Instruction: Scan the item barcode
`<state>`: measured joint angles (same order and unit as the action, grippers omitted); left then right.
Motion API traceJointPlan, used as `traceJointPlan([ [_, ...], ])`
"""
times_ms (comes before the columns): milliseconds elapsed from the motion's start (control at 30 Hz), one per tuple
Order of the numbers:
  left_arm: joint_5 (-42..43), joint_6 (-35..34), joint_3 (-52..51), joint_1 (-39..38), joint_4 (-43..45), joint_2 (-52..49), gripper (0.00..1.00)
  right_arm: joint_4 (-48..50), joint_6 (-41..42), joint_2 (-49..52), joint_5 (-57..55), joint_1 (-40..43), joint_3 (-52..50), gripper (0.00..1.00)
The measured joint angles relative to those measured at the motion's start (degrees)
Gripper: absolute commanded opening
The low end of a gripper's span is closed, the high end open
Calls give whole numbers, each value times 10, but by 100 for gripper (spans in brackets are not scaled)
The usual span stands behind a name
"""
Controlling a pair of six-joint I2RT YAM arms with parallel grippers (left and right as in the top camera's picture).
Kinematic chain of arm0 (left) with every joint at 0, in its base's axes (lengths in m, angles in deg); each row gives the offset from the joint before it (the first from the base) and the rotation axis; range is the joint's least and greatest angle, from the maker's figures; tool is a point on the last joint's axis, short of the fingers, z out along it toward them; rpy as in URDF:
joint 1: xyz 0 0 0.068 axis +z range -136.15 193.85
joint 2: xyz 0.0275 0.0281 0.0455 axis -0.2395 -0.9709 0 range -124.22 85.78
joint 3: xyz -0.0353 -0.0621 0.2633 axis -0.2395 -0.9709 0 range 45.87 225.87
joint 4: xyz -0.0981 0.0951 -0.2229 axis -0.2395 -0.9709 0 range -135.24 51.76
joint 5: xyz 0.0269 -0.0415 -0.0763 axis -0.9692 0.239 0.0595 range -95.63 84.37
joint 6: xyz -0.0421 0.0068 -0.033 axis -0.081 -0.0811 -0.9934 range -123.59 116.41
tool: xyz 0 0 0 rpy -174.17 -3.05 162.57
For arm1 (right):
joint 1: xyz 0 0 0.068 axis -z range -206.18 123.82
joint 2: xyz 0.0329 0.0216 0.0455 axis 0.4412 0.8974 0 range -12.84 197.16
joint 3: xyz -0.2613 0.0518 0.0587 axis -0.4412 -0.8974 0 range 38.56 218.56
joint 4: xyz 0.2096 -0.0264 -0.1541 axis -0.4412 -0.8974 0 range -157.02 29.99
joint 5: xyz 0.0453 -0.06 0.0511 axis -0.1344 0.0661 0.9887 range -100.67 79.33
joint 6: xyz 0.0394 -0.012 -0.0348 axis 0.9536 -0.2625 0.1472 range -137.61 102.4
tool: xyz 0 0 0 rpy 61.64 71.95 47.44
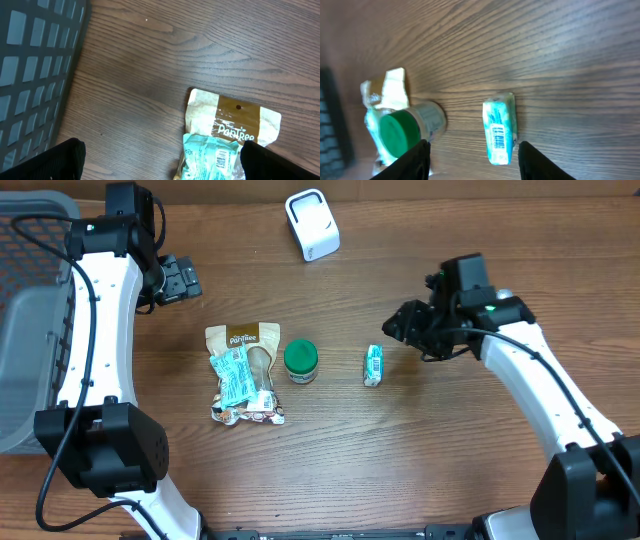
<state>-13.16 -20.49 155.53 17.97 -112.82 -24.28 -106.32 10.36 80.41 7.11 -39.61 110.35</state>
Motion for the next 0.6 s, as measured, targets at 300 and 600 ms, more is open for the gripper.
traceJointPlan([
  [300,0,0,0,0,0,0,100,-49,-14,6,-172,-149,5,100],
  [600,0,0,0,0,0,0,100,-45,-22,92,-222,-170,5,100],
])
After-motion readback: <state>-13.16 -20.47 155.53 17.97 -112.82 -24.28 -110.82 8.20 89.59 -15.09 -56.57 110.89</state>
